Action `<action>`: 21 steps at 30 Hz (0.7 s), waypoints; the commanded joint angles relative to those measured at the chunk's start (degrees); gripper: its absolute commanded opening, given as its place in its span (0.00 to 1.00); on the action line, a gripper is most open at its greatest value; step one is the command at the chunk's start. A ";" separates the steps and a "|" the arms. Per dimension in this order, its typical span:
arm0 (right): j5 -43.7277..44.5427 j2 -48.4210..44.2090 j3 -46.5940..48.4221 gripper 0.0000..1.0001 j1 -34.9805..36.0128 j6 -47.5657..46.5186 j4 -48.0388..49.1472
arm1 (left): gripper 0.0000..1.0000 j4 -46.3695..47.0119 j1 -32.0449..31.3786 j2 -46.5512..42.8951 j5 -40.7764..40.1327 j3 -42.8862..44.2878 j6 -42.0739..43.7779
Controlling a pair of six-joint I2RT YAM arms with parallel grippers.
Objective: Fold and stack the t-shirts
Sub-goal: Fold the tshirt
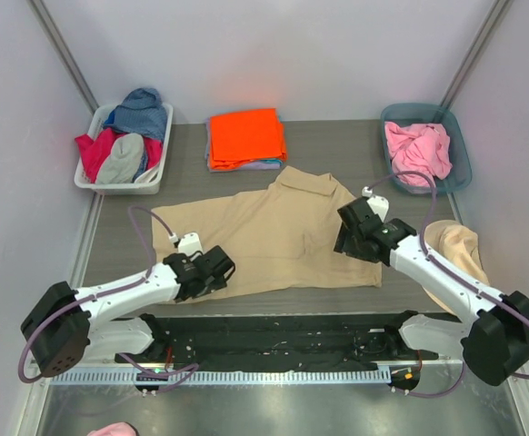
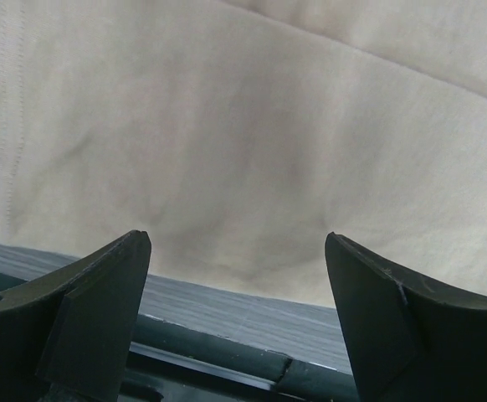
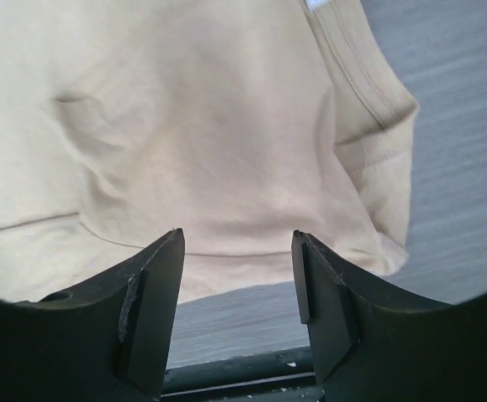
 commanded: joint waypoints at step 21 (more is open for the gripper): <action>-5.60 3.78 -13.91 0.57 0.28 4.36 12.75 | 0.93 -9.21 -0.15 -5.15 -7.31 7.04 -0.53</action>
